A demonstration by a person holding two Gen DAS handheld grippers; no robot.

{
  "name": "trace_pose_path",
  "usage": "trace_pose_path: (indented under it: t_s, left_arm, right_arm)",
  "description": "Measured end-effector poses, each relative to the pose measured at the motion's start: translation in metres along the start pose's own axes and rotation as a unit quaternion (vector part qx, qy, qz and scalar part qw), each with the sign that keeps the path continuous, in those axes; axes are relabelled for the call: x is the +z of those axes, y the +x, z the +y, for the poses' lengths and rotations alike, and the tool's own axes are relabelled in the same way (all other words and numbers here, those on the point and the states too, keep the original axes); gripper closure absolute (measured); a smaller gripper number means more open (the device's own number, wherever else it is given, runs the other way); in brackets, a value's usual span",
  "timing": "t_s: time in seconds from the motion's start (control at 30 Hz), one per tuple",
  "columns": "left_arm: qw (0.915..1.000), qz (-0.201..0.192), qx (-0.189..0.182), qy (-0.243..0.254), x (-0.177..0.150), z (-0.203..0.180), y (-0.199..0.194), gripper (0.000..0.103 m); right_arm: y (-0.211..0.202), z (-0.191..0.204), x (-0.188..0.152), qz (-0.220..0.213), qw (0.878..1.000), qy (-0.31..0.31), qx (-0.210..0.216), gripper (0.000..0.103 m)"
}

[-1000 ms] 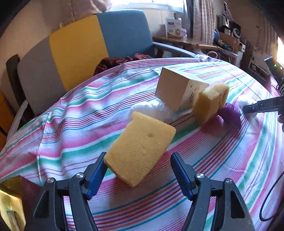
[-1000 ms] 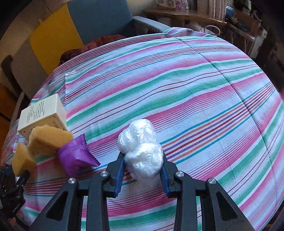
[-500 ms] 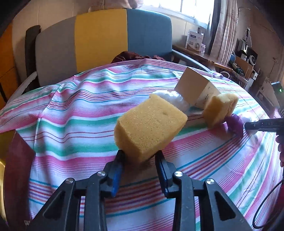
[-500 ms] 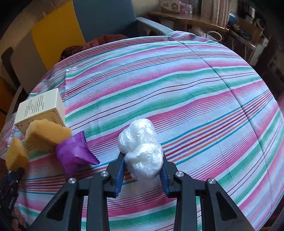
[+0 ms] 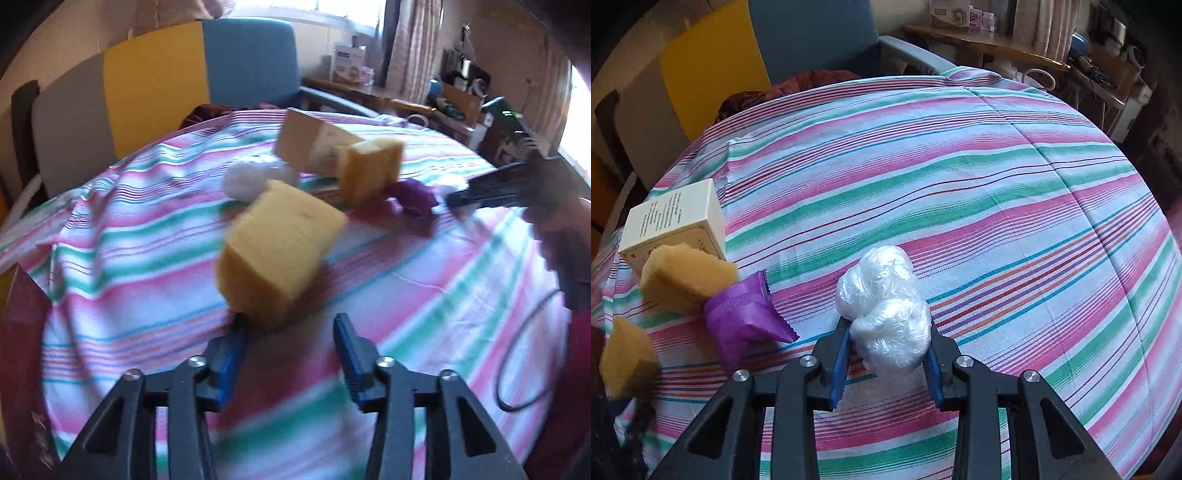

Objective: Organize objects
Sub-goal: 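Grasp a yellow sponge with the left gripper while the right gripper holds the bag bundle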

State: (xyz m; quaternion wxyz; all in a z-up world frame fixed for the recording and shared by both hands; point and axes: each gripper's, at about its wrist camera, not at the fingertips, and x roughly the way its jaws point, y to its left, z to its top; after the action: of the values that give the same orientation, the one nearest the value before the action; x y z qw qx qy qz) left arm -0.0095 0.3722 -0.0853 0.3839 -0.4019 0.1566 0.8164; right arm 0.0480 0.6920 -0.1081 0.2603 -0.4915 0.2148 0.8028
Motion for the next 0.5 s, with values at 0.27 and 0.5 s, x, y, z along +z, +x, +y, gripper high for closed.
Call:
trace_pose_path:
  t_s: [0.27,0.5]
  left_arm:
    - [0.999,-0.031,0.032,-0.005,0.024,0.012,-0.009,0.029]
    - [0.9991,-0.024,0.026,0.022,0.041,0.005,0.017,0.045]
  right_arm:
    - [0.0,0.001,0.0,0.001,1.0,0.0,0.001,0.067]
    - [0.0,0.002,0.0,-0.001,1.0,-0.003,-0.001,0.068]
